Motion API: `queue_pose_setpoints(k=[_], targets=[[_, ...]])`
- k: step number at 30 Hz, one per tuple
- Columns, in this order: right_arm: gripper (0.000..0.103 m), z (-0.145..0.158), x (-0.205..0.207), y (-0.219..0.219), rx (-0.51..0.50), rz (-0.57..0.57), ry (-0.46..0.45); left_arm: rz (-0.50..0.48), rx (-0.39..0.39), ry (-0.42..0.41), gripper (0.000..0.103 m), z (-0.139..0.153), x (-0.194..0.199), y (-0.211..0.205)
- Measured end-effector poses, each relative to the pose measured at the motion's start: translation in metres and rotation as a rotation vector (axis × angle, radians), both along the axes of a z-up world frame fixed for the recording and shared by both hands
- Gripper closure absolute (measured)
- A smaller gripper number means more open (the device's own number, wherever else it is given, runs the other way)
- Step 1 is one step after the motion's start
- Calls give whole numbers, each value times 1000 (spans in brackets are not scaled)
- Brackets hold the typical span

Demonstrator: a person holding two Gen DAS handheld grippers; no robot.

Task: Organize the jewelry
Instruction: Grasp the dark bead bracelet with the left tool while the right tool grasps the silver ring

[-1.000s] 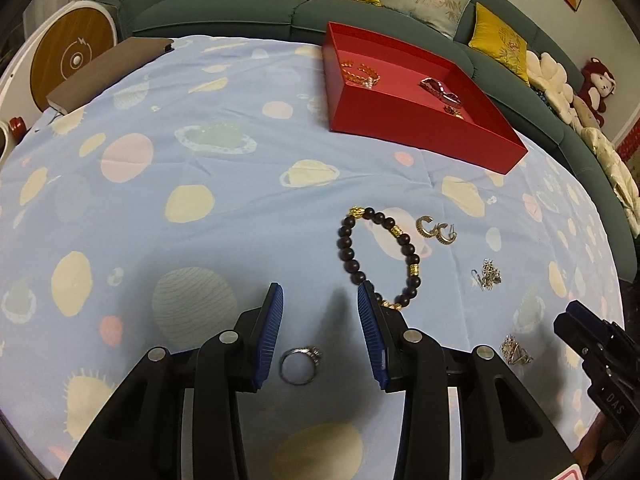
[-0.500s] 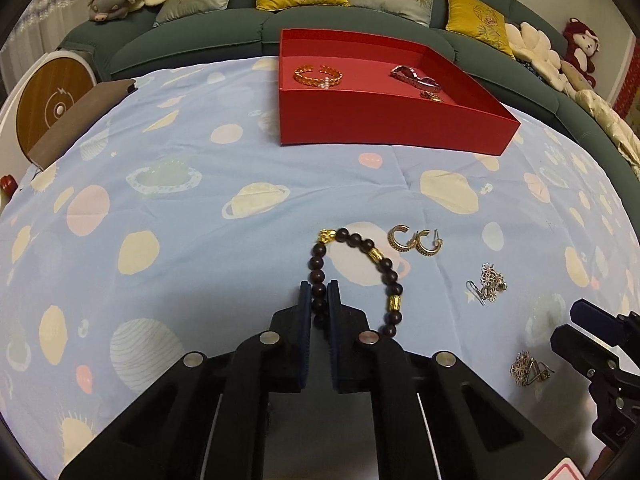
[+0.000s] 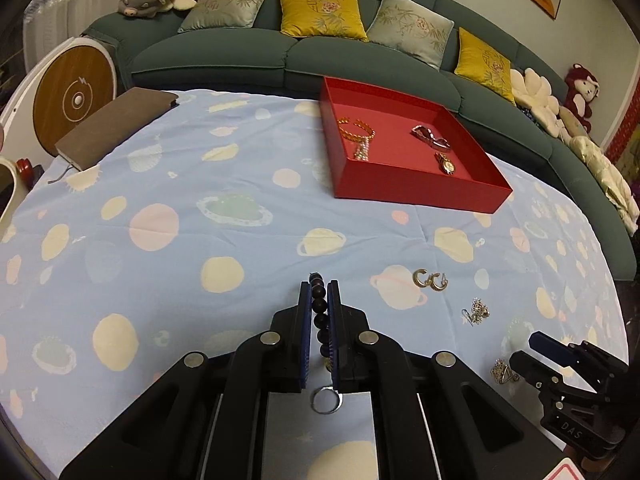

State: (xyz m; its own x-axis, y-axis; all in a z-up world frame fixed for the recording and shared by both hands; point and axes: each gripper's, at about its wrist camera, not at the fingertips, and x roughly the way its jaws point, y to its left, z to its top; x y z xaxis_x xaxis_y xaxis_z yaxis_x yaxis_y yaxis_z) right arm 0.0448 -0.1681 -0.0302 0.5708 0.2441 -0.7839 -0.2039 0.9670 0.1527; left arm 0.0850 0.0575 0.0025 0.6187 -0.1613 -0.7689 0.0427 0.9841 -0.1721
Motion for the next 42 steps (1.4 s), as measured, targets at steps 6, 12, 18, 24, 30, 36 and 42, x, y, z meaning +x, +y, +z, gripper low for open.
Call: queue_pose_setpoints(k=[6,12,18,24,30,36,42], targets=[[62,2,0,21,-1,39,-2,34,-9,6,98,5,-10,22],[62,4,-3,61,0,129,-5,45,2,-5,98,11,-20,35],[62,-2,-10,114,-18,245,-2,66,-10,-7,98,17,-27,56],[62,-10,-7,142,-27,301,8,101,-32,-1,98,17,-32,81],[64,-13,-2,162,-45,331,0,115,-33,-2,98,16,-36,95],[71,-24,3,172,-89,330,3,120,-32,11,98,10,-40,106],[80,-24,2,175,-115,332,-31,126,-41,18,98,7,-40,113]])
